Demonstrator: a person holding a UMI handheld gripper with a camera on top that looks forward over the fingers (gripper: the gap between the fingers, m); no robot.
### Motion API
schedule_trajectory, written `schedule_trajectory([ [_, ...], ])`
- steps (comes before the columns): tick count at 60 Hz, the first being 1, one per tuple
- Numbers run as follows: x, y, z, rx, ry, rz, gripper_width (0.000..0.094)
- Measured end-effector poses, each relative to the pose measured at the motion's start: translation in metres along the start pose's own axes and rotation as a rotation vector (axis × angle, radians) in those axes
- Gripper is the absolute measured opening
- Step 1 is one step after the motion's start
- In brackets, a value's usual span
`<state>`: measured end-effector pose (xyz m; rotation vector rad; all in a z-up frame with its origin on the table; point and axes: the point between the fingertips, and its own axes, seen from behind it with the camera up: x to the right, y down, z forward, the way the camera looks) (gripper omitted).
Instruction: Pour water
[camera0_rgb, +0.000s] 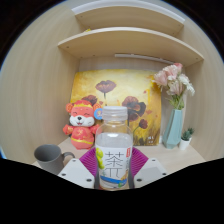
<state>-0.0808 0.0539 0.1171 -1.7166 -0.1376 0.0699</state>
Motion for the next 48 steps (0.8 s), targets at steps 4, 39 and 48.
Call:
schedule_trajectory([
  [4,-0.007,0.012,0.003,-0.010,-0.012,-0.007,0.0396],
  [39,-0.015,0.046,0.005,-0.079,-0.003,0.016,0.0574],
  [48,-0.013,0.064,-0.010,-0.147,0.001,0.046,0.0827],
])
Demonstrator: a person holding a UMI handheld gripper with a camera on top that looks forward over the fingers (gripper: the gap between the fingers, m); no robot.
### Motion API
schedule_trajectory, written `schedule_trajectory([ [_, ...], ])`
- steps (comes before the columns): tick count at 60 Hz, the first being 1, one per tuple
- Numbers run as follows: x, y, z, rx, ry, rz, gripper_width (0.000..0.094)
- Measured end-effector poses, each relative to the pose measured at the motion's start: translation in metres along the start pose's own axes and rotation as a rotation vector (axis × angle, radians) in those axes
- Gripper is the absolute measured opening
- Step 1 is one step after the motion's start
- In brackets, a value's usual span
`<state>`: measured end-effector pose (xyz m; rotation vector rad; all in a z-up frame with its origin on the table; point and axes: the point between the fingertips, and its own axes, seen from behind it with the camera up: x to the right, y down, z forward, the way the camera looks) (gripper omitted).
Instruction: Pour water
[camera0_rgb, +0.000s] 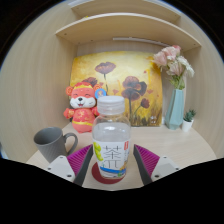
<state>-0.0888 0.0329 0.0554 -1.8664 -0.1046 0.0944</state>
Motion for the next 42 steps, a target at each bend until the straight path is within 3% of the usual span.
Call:
schedule_trajectory([
  [14,0.025,0.021,-0.056,-0.051,0.024,0.036,0.0857],
  [20,0.051,0.020,-0.089,-0.073,0.078,0.052,0.0862],
  [42,0.124,-0.044,-0.192,0.038,0.212,0.067,0.0855],
])
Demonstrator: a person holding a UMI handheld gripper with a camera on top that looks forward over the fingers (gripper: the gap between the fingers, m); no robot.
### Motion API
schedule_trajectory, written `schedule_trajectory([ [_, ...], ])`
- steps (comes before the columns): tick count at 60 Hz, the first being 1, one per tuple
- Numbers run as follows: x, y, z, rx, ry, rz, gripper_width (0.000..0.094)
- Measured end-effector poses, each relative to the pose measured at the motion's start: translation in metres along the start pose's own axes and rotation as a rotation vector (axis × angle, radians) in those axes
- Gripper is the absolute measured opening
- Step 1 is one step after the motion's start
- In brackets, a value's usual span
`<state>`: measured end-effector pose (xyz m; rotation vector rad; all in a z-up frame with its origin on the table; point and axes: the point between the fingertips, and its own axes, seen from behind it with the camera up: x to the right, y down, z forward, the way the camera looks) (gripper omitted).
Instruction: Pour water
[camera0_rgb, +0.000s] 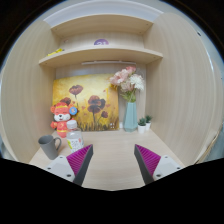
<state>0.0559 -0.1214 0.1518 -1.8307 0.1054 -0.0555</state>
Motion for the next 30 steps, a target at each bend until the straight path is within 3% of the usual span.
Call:
schedule_trajectory([
  [30,0.036,-0.034,-0.047,0.072,0.040,0.012,0.0854],
])
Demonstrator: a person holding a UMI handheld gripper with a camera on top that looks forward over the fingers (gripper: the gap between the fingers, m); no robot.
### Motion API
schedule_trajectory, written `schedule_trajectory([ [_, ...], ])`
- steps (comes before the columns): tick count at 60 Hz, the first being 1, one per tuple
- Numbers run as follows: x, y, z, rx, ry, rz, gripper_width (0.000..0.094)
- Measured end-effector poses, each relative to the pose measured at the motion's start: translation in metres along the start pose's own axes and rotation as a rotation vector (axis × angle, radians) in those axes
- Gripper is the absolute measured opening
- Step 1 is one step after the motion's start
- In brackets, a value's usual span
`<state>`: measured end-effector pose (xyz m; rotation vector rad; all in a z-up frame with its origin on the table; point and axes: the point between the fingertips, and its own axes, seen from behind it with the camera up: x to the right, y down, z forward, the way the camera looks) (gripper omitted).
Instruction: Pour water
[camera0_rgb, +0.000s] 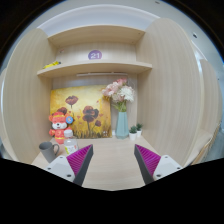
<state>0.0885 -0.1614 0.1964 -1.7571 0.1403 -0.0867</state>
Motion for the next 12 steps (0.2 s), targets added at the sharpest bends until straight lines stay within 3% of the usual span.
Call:
schedule_trajectory([
  [12,-0.0059,0.0047,-0.0028,-0.010,-0.015,0.002,0.0854],
])
